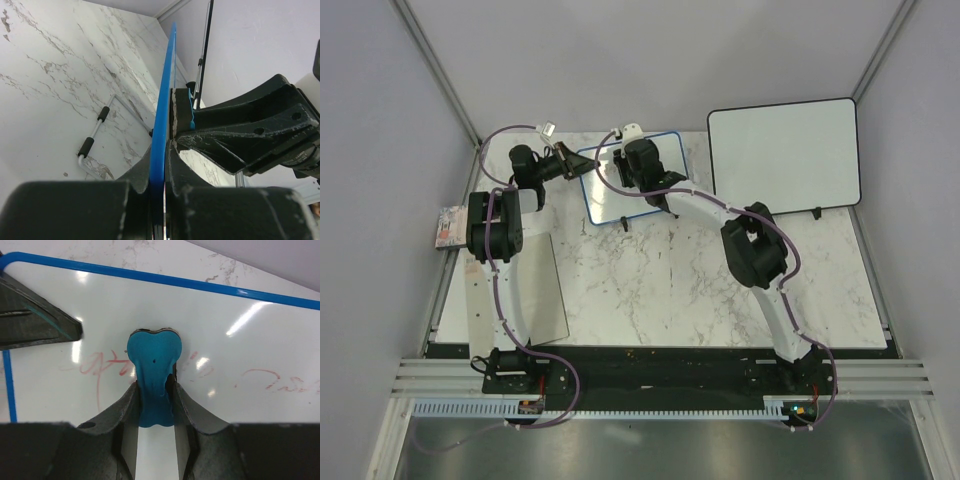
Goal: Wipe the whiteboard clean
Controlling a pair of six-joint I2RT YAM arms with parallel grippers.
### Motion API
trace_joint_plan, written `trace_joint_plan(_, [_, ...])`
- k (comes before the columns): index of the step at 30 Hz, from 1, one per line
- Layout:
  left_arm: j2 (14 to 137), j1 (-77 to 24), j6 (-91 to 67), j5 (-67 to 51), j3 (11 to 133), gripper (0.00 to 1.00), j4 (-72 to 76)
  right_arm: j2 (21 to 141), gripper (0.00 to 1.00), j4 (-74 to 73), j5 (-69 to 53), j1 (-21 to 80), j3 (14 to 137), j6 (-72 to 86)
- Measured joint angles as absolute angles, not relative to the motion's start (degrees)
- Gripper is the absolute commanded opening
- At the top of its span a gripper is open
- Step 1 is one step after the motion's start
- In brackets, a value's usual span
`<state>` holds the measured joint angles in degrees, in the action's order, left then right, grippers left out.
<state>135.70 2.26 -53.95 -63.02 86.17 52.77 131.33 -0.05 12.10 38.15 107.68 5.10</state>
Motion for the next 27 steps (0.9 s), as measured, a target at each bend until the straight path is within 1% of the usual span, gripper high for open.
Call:
trace_joint_plan(3, [135.7,2.3,-53.9,-63.1,86.2,0.02,52.7,133.0,0.00,-0.9,12.8,39.6,110.7,5.1])
trace_joint_plan(10, [135.7,2.3,-53.7,-63.2,86.2,0.02,52.6,134.9,0.00,-0.8,13.0,42.2,113.3,6.1])
trace_joint_plan(21, [135.7,2.3,-53.5,-63.2,86.2,0.02,52.4,135.5,0.00,2.2,6.2,42.5,112.9,12.9])
trace_joint_plan(27, [135.7,2.3,-53.5,-63.2,86.2,0.02,52.3,135.5,0.00,3.6,8.4,42.8,112.0,15.7])
